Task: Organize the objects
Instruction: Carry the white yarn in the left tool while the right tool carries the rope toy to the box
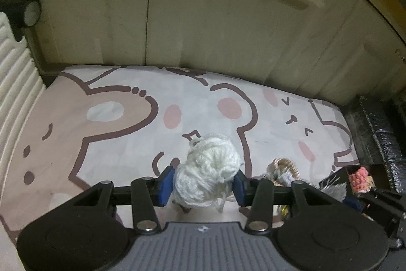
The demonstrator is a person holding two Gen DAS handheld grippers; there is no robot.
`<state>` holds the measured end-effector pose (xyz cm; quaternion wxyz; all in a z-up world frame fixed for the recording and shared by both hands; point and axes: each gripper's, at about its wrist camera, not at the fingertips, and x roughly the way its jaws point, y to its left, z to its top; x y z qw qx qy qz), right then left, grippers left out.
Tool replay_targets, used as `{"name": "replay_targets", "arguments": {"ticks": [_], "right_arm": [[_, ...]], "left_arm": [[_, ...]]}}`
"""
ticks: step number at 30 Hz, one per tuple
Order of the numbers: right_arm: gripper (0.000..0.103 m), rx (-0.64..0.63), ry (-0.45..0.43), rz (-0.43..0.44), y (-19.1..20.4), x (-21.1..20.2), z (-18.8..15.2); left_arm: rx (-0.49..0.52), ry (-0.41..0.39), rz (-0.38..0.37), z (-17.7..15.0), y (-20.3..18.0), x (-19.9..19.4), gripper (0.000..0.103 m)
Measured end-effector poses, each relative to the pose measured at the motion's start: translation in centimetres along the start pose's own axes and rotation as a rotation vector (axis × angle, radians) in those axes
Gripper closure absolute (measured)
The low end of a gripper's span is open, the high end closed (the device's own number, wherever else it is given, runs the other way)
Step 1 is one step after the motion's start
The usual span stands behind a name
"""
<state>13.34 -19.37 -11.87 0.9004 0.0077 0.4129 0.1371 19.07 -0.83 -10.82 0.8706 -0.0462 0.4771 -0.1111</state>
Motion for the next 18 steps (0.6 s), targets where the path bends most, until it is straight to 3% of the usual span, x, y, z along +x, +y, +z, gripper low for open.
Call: {"name": "replay_targets", "arguments": {"ticks": [13, 18], "right_arm": [[0.066, 0.063, -0.075, -0.067, 0.2, -5.0, 0.4], [0.065, 0.086, -0.089, -0.08, 0.5, -6.7, 0.3]], "left_arm": [[-0.002, -0.054, 0.0, -2.1, -1.3, -5.7, 0.055], [0.041, -0.088, 0.026, -2.8, -2.0, -7.6, 0.055]]}}
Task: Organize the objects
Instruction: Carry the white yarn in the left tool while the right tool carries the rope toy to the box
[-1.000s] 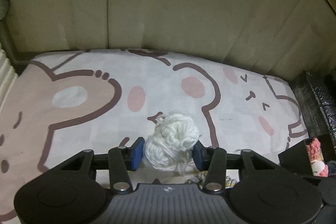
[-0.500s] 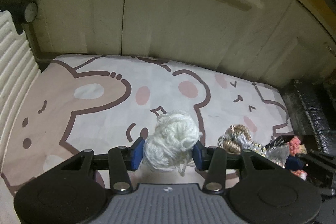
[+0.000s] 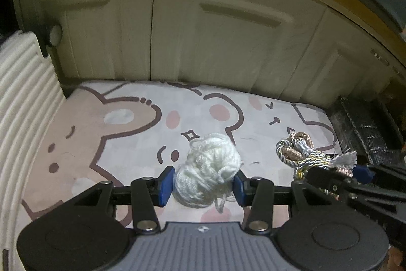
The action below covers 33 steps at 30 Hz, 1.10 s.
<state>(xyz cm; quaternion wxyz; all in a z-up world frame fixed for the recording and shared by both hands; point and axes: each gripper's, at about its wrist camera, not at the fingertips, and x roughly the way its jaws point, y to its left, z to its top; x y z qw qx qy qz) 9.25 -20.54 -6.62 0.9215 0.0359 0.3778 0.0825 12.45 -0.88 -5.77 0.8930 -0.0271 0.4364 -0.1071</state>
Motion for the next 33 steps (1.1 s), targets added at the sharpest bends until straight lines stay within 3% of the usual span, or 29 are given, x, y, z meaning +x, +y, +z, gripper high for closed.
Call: {"name": "replay_targets", "arguments": {"ticks": [14, 33], "right_arm": [[0.068, 0.014, -0.031, -0.052, 0.0, -3.6, -0.7], [0.068, 0.018, -0.041, -0.067, -1.8, -5.4, -1.3]], "left_arm": [[0.033, -0.052, 0.036, -1.4, -1.4, -3.5, 0.055], [0.065, -0.048, -0.004, -2.1, -4.5, -3.5, 0.055]]}}
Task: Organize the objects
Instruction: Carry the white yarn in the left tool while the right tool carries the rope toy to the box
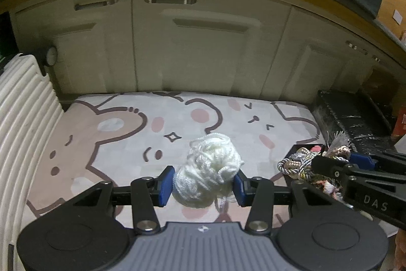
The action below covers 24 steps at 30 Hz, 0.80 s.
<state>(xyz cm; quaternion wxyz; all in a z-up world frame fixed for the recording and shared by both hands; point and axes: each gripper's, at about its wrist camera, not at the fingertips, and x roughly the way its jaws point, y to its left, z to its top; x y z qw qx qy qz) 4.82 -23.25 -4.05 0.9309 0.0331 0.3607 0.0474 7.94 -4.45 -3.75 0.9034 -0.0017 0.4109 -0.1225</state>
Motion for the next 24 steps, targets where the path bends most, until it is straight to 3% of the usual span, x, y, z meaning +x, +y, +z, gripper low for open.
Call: {"name": "replay_targets", "arguments": {"ticks": [16, 24], "right_arm": [[0.068, 0.144, -0.038, -0.064, -7.4, -2.7, -0.9], [0.068, 0.208, -0.026, -0.086, -10.2, -1.7, -1.5]], "left_arm": [[0.039, 0.005, -0.142, 0.7, -6.3, 1.3, 0.055], [0.068, 0.044, -0.215, 0.6, -9.2, 2.6, 0.055]]}}
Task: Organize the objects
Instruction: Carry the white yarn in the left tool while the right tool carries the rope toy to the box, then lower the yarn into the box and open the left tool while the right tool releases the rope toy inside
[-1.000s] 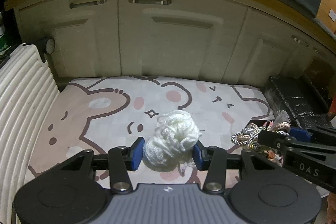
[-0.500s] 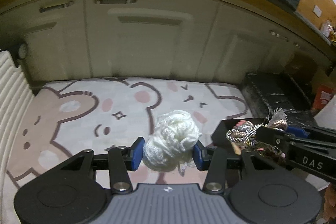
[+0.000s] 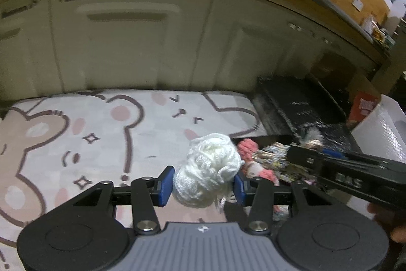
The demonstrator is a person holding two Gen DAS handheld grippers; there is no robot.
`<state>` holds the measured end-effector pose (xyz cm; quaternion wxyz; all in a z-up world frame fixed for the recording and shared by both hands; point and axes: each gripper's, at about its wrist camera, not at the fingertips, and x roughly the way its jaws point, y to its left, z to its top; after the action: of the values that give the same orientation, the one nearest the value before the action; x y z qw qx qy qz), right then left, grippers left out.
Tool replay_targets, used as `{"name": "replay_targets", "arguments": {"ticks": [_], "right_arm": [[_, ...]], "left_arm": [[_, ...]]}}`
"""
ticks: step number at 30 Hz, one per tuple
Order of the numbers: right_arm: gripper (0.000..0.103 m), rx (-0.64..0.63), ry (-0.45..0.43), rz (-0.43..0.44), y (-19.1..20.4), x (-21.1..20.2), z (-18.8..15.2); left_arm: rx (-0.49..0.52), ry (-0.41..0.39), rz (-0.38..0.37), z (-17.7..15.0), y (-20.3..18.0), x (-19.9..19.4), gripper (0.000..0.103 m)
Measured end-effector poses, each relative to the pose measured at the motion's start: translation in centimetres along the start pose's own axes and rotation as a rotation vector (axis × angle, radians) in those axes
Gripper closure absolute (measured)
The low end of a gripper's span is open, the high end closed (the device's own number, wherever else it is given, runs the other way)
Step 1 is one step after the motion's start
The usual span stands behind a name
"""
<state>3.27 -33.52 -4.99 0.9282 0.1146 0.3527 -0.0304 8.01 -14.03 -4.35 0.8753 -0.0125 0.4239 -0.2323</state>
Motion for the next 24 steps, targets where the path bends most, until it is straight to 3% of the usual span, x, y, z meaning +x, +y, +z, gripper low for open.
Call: {"name": "replay_targets", "arguments": {"ticks": [8, 16, 18, 19, 20, 24], "right_arm": [[0.068, 0.123, 0.032, 0.025, -2.2, 3.0, 0.4], [0.068, 0.104, 0.063, 0.031, -1.7, 6.8, 0.4], [0.061, 0.109, 0.082, 0.043, -1.7, 7.5, 0.3], [0.046, 0.111, 0.101, 0.055, -1.7, 7.7, 0.2], [0.039, 0.104, 0.12, 0.058, -1.7, 7.8, 0.1], [0.042, 0.139, 0.101, 0.033, -2.9, 6.7, 0.1]], "left_arm": [[0.018, 0.062, -0.042, -0.4, -1.6, 2.4, 0.055], [-0.041, 0.104, -0.046, -0.1, 0.3, 4.3, 0.055], [-0.045, 0.114, -0.056, -0.1, 0.2, 4.8, 0.055], [-0.044, 0.119, -0.06, -0.1, 0.1, 5.0, 0.055], [-0.042, 0.124, -0.065, -0.1, -0.1, 5.2, 0.055], [-0.022, 0.139, -0.089, -0.3, -1.3, 6.1, 0.055]]}}
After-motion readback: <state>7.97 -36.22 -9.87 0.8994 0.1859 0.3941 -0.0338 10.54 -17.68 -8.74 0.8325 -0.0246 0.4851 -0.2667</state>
